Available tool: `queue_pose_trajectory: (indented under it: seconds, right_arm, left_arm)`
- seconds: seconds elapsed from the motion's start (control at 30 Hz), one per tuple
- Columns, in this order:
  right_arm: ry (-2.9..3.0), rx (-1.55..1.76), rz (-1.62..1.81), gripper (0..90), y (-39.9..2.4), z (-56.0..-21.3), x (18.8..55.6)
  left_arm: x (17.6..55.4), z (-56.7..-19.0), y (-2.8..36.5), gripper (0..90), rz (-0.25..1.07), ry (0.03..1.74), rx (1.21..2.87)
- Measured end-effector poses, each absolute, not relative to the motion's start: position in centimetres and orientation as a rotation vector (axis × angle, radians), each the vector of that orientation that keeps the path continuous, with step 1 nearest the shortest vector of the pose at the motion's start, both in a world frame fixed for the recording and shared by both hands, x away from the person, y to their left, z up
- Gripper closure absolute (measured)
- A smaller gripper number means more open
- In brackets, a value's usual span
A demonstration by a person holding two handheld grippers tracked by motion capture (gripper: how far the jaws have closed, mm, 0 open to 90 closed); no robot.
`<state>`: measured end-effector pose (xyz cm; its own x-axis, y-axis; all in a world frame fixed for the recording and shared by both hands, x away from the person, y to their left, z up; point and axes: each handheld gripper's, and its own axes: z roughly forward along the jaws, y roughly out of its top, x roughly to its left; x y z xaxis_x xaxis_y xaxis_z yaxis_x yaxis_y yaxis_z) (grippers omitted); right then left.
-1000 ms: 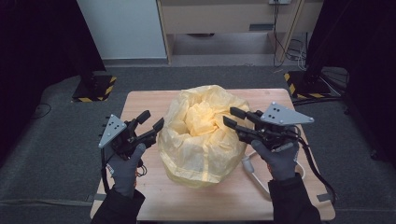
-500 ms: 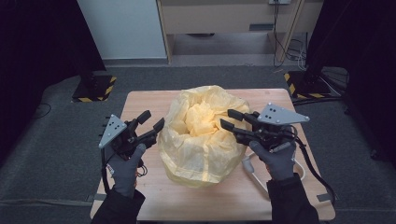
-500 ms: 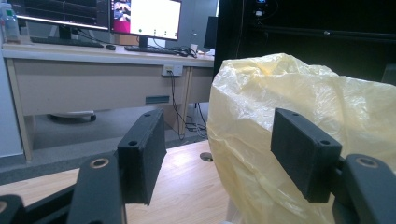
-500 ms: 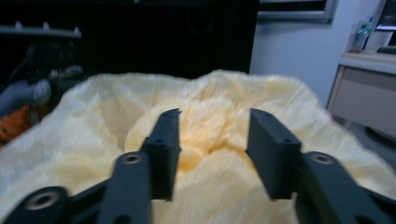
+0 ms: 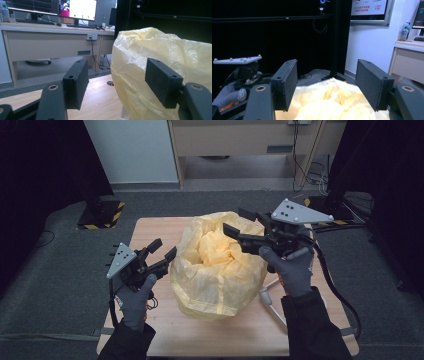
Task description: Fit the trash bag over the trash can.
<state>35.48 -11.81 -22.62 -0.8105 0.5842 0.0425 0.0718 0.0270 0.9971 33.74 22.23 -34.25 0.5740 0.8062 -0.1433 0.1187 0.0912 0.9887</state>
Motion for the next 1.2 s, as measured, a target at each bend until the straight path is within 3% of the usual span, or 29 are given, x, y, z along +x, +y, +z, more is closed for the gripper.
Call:
queue_pose_trajectory:
  seconds: [0.37, 0.7, 0.9, 1.2]
  right_arm:
    - [1.937, 0.66, 1.829, 34.2, -8.2, -21.8, 36.8]
    - [1.99, 0.738, 1.711, 35.1, -6.2, -24.5, 37.9]
    - [2.089, 0.811, 1.563, 42.3, -5.5, -26.2, 38.6]
    - [2.244, 0.901, 1.394, 45.4, -4.7, -27.7, 39.5]
  left_arm:
    - [33.8, -34.4, 22.2, 34.8, 0.615, 0.854, 1.416]
    - [33.8, -34.4, 22.0, 34.7, 0.614, 0.851, 1.42]
    - [33.8, -34.4, 22.1, 34.6, 0.614, 0.852, 1.418]
    - [33.8, -34.4, 22.0, 34.5, 0.613, 0.849, 1.423]
